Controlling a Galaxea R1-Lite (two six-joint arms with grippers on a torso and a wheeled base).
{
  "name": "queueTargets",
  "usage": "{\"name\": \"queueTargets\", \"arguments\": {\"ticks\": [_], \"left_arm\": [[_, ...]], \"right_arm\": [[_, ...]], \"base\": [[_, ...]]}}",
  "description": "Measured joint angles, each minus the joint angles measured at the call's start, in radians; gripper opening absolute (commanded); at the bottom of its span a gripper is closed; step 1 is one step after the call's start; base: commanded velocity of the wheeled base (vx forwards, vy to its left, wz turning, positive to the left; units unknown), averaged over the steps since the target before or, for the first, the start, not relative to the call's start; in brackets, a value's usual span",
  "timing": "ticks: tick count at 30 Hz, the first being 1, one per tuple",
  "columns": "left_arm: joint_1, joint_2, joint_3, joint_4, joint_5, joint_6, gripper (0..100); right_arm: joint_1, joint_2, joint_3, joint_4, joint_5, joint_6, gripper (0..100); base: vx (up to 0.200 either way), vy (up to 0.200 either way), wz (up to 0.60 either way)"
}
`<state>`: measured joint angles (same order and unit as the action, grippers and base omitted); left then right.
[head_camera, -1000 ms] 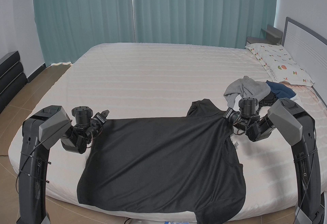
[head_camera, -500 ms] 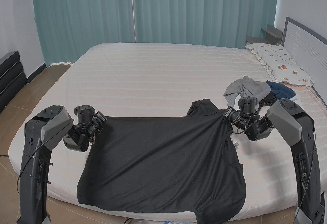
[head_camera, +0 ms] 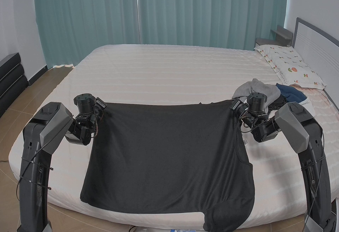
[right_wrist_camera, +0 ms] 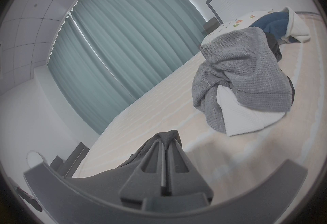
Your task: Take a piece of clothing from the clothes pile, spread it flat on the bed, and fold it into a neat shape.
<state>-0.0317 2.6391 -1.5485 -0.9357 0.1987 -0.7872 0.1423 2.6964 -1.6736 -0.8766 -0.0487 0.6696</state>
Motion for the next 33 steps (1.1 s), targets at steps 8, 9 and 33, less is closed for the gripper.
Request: {"name": "queueTargets", "arguments": {"ticks": [8, 9, 33], "left_arm": [[0.000, 0.049, -0.029, 0.002, 0.004, 0.001, 0], [-0.001, 0.056, -0.032, 0.003, 0.004, 0.001, 0], [0.017, 0.104, 0.010, 0.002, 0.019, -0.005, 100]], "right_arm": [[0.005, 0.063, -0.088, -0.001, -0.013, -0.072, 0], [0.008, 0.073, -0.098, -0.001, -0.020, -0.077, 0], [0.033, 0.063, 0.006, -0.011, -0.002, -0.073, 100]], "base": [[0.000, 0.000, 0.00], [0.000, 0.000, 0.00], [0.000, 0.000, 0.00]]}}
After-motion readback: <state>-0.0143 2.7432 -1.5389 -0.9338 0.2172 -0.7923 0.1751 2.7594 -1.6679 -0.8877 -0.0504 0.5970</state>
